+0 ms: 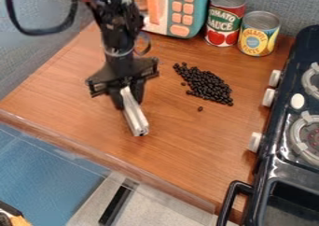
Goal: Sweep into pile
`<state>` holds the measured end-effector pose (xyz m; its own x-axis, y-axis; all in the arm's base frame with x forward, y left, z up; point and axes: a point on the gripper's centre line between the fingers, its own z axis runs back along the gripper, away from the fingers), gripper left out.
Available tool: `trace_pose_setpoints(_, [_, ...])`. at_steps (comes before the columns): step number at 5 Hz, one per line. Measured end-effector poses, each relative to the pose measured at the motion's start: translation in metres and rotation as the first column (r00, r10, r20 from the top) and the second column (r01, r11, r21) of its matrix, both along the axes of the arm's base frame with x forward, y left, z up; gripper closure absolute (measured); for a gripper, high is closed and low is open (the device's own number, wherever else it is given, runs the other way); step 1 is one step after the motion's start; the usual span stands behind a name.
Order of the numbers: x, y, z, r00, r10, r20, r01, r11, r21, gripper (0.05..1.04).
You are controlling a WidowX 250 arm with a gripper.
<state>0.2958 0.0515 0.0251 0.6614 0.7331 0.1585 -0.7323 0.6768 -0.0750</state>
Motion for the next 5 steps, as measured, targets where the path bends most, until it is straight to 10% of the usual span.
trace_pose_setpoints(1, [0.0,0.0,-0.008,0.998,-0.06,-0.021,0.06,0.998,-0.001,0.66])
trace_pose_setpoints(3, [-0.01,-0.003,-0.014,0.982,-0.131,-0.133,0.134,0.991,0.013,0.095])
trace_pose_setpoints(5, [-0.03,-0.014,0.079,0.969,-0.247,-0.029,0.247,0.969,-0.021,0.079])
